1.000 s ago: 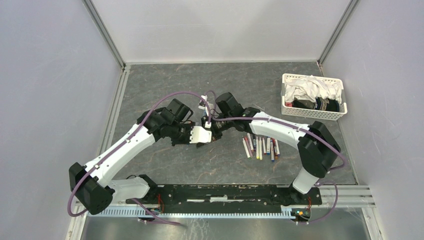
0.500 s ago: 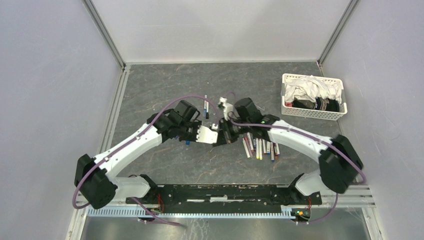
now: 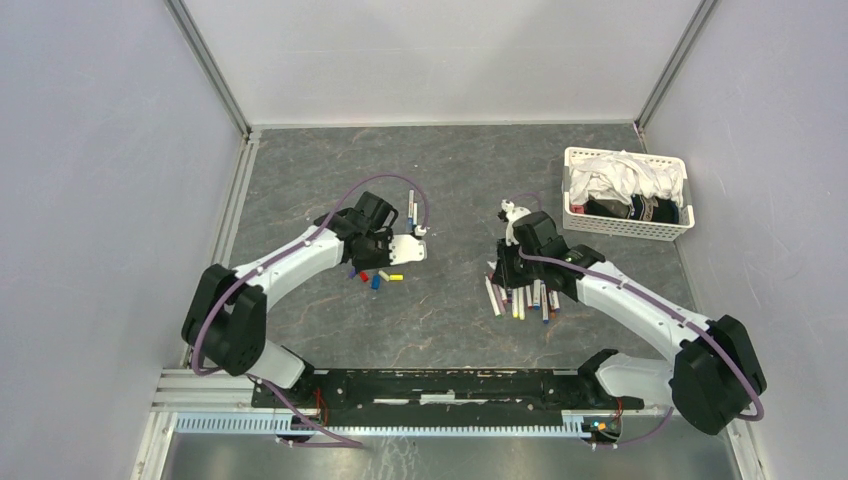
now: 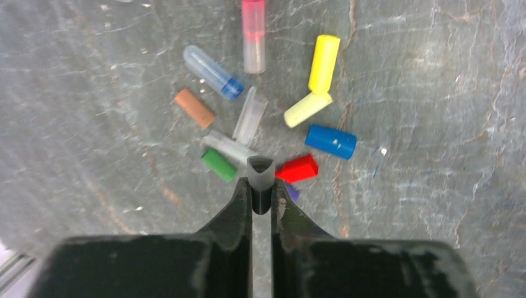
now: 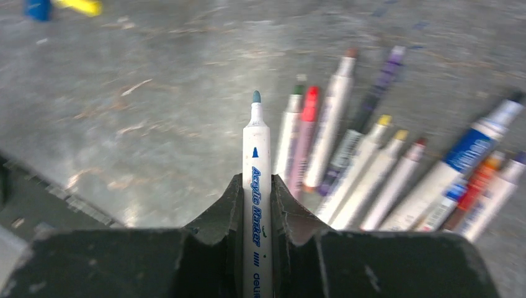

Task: Open the pen caps
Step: Place the pen cap at the center of the board, then place the pen at the center of the board.

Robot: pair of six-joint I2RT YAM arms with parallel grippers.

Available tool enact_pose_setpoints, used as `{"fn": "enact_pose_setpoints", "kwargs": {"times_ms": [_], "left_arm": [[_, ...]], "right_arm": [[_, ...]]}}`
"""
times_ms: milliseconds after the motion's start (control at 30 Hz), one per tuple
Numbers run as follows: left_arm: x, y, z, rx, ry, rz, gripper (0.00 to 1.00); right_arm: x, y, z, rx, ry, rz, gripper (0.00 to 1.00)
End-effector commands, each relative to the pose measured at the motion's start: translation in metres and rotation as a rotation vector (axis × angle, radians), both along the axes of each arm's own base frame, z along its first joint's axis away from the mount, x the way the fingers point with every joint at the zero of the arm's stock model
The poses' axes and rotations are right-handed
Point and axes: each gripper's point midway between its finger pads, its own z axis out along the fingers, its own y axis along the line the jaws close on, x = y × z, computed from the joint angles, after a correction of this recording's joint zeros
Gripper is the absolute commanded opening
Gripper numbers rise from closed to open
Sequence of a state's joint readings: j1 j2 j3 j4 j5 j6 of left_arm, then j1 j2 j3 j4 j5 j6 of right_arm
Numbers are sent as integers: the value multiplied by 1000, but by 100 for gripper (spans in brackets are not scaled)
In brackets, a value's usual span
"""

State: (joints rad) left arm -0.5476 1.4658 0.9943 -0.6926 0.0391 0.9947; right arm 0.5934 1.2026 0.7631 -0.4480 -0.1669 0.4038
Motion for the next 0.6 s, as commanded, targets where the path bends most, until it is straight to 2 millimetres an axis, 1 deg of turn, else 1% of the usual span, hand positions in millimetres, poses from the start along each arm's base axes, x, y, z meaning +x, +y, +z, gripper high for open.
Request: {"fn": "enact_pose_setpoints", "kwargs": {"times_ms": [0,33,100,267,367,400,467,567], "left_arm": [[0,-18,-25,-105,47,107,19],[2,-19,-29,-108,44,123,25],[4,-20,-34,-117,45,143,28],[4,-26,-39,-144,72,175,31],[4,-26,-39,-146,76,183,32],[3,-26,-36,-149,79,188,32],[3,-30,-26,-171,87,198,37],[8,-37,4,-231,75,218,47]], "right_arm": [[32,-51,-15,-198,-145,-252,0],[33,-55,-18,-208,-155,-274,0],[38,-61,-22,-229,-178,-313,1],[44,-74,-33,-295,-186,-372,0],[43,-79,-41,-324,-183,-384,5],[42,-81,-44,-332,-179,-385,7],[39,-82,-49,-343,-170,-377,15],[36,-85,-53,-358,-158,-372,26]]}}
